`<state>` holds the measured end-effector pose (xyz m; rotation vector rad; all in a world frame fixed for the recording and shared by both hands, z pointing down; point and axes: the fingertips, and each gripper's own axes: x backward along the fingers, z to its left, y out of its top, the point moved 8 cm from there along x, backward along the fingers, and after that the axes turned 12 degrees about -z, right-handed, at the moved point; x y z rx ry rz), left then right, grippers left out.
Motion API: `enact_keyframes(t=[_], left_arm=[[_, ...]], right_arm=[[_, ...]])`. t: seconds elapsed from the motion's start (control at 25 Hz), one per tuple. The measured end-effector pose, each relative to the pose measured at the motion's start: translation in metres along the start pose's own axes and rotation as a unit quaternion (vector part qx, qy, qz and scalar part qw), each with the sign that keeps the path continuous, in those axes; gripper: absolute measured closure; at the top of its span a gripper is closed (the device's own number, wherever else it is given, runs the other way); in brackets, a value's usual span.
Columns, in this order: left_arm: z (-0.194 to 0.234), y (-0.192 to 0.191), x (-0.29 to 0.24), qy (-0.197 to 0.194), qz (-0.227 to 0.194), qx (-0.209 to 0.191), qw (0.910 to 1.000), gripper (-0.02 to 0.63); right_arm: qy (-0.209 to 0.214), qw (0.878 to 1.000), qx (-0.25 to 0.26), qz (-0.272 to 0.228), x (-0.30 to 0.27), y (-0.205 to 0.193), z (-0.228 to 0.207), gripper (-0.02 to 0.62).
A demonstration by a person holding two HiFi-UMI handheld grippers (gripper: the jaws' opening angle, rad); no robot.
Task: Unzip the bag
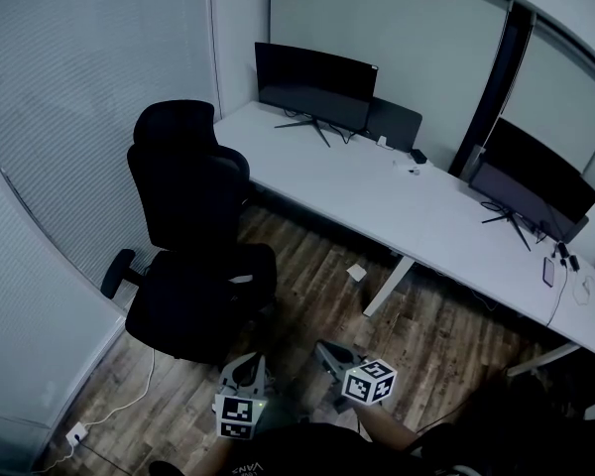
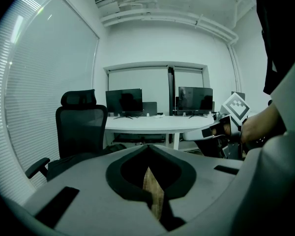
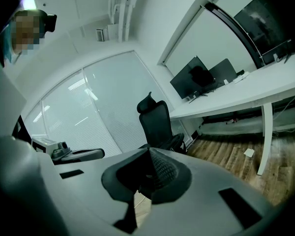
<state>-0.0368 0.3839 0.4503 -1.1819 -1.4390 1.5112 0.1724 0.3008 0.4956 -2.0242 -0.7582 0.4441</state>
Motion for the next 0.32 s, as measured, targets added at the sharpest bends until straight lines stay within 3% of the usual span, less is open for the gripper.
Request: enact_keyframes(t=[0.32], left_arm=[[-0.0035, -0.0009, 0.0036, -0.002, 0.005, 0.004, 1.0000, 0.588]], right_arm=[[-0.006, 1.000, 0.000, -0.003, 0.0040, 0.0011, 0.0016, 0.551]])
